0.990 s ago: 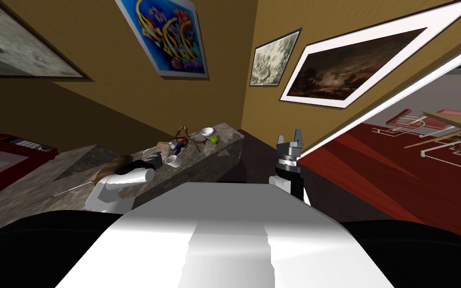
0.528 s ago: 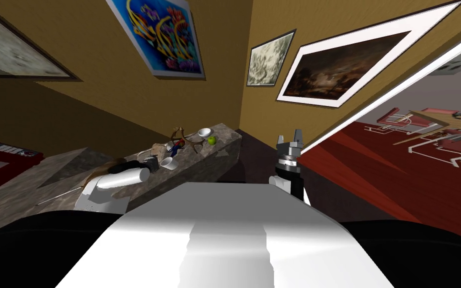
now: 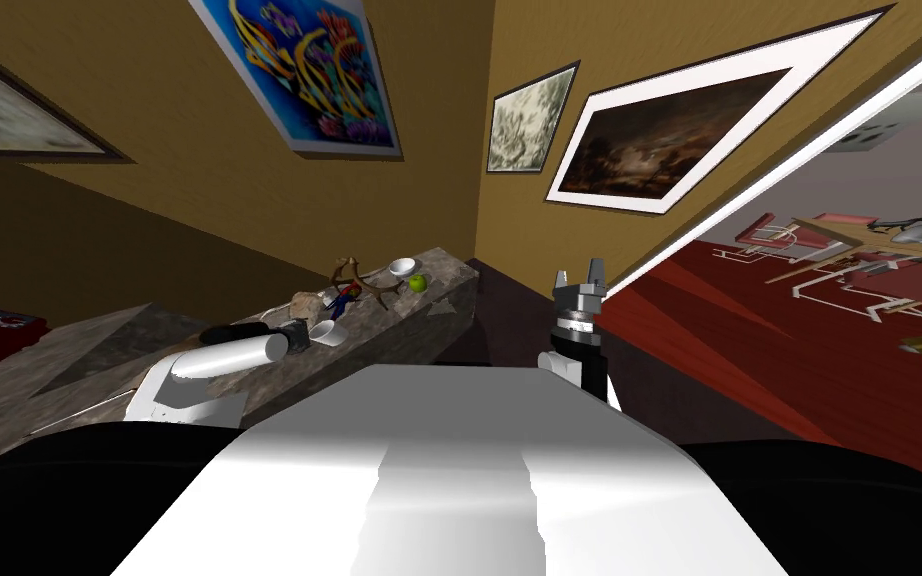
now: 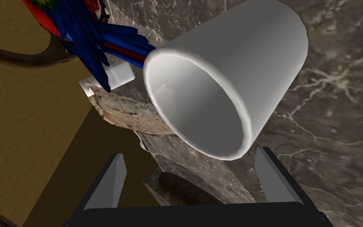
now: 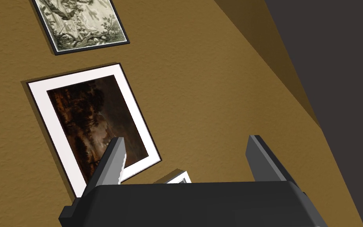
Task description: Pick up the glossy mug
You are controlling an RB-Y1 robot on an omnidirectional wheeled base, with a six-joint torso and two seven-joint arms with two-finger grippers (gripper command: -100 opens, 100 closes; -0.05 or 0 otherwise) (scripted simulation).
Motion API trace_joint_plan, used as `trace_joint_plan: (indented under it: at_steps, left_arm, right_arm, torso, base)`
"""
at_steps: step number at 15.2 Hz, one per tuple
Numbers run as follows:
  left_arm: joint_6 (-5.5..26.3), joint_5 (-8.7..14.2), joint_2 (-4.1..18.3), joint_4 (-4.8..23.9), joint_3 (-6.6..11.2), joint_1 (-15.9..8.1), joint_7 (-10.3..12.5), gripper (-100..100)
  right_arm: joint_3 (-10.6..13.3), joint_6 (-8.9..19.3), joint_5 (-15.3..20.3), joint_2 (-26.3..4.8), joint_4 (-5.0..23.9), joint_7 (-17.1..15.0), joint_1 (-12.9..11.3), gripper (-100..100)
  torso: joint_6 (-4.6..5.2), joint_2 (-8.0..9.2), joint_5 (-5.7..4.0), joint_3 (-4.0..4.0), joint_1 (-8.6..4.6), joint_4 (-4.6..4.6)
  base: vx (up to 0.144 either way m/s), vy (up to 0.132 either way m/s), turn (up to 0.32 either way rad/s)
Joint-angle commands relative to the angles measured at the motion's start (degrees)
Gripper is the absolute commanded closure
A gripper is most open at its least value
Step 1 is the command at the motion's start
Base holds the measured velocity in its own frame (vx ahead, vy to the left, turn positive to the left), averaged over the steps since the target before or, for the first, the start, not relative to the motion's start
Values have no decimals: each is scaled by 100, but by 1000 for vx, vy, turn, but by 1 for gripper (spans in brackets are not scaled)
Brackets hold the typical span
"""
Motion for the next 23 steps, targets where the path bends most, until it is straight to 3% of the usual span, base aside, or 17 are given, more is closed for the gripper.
trace_joint_plan:
  at_steps: [1, 2, 4, 5, 8, 9, 11, 12, 15, 16, 18, 19, 23]
  left_arm:
    - [185, 21, -3, -14, 30, 22, 6, -100]
    - [383, 115, 64, 66, 167, -4, 47, -100]
    - [597, 115, 64, 66, 167, -4, 47, -100]
    - [741, 206, 126, 143, 299, -30, 86, -100]
    - [1000, 206, 126, 143, 299, -30, 86, -100]
    - [1208, 293, 183, 218, 425, -56, 124, -100]
    - [1394, 293, 183, 218, 425, -56, 124, -100]
    - [1528, 376, 235, 290, 545, -79, 160, -100]
    - [1777, 376, 235, 290, 545, -79, 160, -100]
    - [1986, 454, 284, 360, 658, -102, 194, -100]
    - [2148, 454, 284, 360, 658, -102, 194, -100]
    - [2294, 526, 328, 426, 764, -123, 226, -100]
    - [2753, 593, 368, 489, 863, -143, 256, -100]
  right_arm:
    - [0, 0, 0, 0, 0, 0, 0, 0]
    - [0, 0, 0, 0, 0, 0, 0, 0]
    - [0, 0, 0, 0, 0, 0, 0, 0]
    - [0, 0, 0, 0, 0, 0, 0, 0]
    - [0, 0, 0, 0, 0, 0, 0, 0]
    - [0, 0, 0, 0, 0, 0, 0, 0]
    - [0, 0, 0, 0, 0, 0, 0, 0]
    - [0, 0, 0, 0, 0, 0, 0, 0]
    - [0, 0, 0, 0, 0, 0, 0, 0]
    - [0, 0, 0, 0, 0, 0, 0, 0]
    - [0, 0, 0, 0, 0, 0, 0, 0]
    - [0, 0, 0, 0, 0, 0, 0, 0]
    - [0, 0, 0, 0, 0, 0, 0, 0]
  torso:
    - [0, 0, 0, 0, 0, 0]
    - [-1, 3, 0, 2, 3, 1]
    - [2, 3, 0, 2, 1, 1]
    - [0, 3, 0, 2, 3, 1]
    - [-1, 0, 1, 0, 5, 0]
    - [-2, 3, 2, 2, 7, 1]
    - [1, 1, 1, 1, 7, 0]
    - [0, 2, 2, 1, 7, 0]
    - [0, -1, 1, 0, 7, 0]
    - [-1, 2, 2, 1, 9, 0]
    - [1, 0, 2, 0, 10, 0]
    - [0, 1, 2, 0, 12, 0]
    - [1, -2, 3, -1, 14, 0]
  base:
    - [13, -21, 1]
    - [17, -31, -73]
    - [21, -31, -69]
    - [30, -29, -96]
    - [26, -20, -35]
    - [23, -19, -67]
    - [26, -19, -66]
    - [32, -19, -74]
    - [28, -16, -38]
    - [27, -13, -62]
    - [30, -7, -56]
    - [33, -6, -76]
    - [36, -1, -59]
